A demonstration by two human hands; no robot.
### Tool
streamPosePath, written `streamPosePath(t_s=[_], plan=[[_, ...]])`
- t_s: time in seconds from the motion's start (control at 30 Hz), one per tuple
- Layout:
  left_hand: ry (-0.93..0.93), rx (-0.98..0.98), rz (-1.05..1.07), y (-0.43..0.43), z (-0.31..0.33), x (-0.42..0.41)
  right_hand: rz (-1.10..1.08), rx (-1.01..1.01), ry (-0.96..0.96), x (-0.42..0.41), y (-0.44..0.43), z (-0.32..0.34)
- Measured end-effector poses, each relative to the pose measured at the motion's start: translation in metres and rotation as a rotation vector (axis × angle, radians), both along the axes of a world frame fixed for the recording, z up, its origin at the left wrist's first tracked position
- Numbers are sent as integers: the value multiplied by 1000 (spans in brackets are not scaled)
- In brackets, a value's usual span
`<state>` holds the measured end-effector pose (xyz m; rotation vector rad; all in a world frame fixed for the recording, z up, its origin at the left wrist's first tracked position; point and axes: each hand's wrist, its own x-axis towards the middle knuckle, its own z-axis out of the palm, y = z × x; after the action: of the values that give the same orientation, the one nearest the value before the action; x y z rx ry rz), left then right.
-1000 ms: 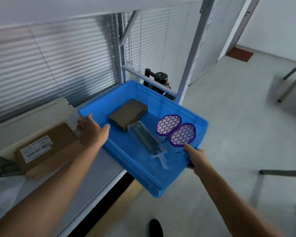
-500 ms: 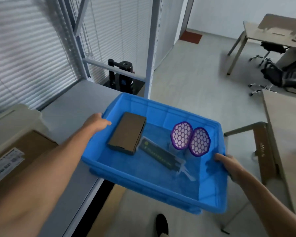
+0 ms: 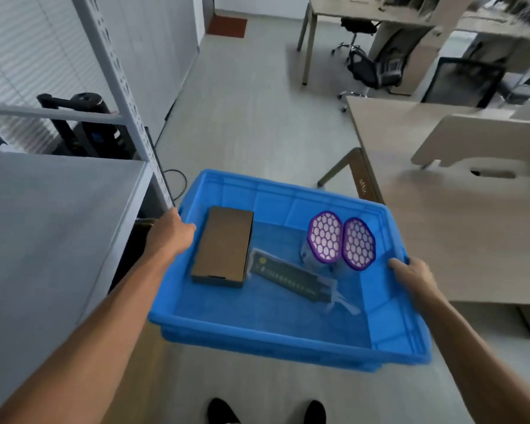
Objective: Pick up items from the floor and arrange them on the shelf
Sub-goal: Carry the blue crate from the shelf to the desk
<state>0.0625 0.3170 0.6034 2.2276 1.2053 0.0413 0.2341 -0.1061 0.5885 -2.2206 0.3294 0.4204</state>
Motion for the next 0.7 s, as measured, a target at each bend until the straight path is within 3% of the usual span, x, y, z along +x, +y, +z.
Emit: streamPosePath(t_s=[0.1,0.27,0.7], plan=[[-4,32,-81,-65,2,40,-75,20,-36,18,-95,-18],[-38,90,-217,-195,-3,115,-217,-4,-121,10,-216,22],[-71,10,-475,-522,-23,304,-481,14,-111,89,-556,30]])
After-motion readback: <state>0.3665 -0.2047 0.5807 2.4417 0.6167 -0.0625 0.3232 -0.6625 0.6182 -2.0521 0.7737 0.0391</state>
